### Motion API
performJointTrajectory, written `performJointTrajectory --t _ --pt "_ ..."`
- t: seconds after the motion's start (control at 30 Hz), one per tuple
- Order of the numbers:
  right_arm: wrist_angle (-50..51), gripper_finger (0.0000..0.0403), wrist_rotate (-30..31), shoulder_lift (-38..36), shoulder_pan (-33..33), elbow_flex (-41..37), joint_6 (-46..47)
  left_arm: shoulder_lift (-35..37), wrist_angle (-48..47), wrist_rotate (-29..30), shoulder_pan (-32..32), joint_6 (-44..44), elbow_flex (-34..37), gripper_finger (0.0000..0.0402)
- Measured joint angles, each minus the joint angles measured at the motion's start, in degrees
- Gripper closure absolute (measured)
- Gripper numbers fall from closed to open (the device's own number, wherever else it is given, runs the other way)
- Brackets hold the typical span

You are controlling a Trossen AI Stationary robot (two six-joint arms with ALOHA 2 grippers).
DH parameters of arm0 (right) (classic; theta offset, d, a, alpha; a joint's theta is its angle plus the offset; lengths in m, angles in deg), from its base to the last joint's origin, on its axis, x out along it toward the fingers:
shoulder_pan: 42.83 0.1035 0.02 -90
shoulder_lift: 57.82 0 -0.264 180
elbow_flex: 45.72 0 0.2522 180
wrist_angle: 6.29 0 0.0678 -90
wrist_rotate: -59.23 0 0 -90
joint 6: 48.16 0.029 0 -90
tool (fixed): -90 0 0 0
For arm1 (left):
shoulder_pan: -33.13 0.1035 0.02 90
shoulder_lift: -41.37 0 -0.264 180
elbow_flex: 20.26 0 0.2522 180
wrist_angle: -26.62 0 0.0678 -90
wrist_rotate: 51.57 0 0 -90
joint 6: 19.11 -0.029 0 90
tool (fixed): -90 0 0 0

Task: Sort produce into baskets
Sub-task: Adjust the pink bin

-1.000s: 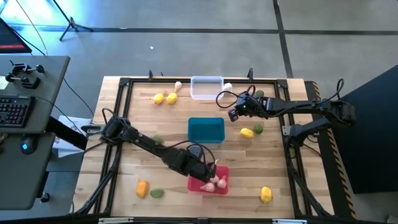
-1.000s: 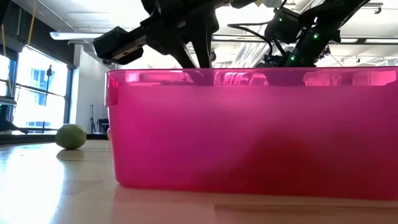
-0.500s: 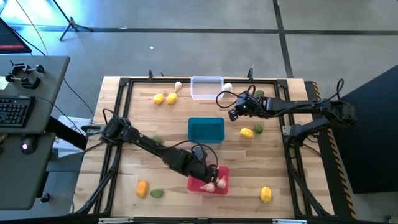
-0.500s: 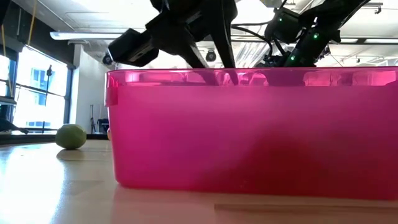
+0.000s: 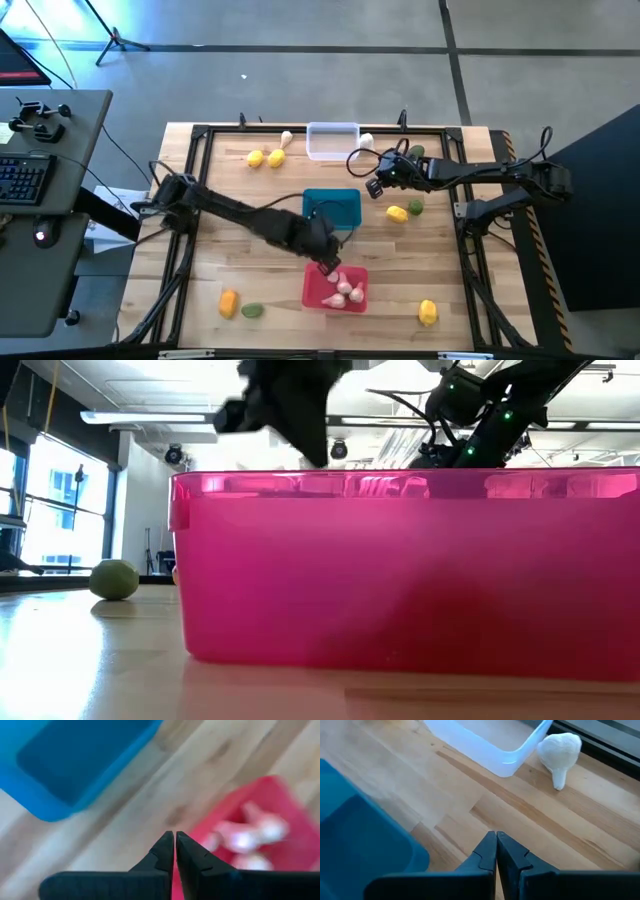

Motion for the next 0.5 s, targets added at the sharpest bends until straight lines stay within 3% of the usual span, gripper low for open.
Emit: performJointTrajectory --t 0.17,0.5 --pt "-0.1 0.0403 0.0 0.0 0.4 0.0 0.2 -1.8 2.7 -4.1 2.3 -9.1 0.0 0.0401" --pt "0.1 0.0403 -0.1 0.0 0.4 0.0 -0.1 -4.9 3.0 -9.5 2.5 -11.6 0.4 0.0401"
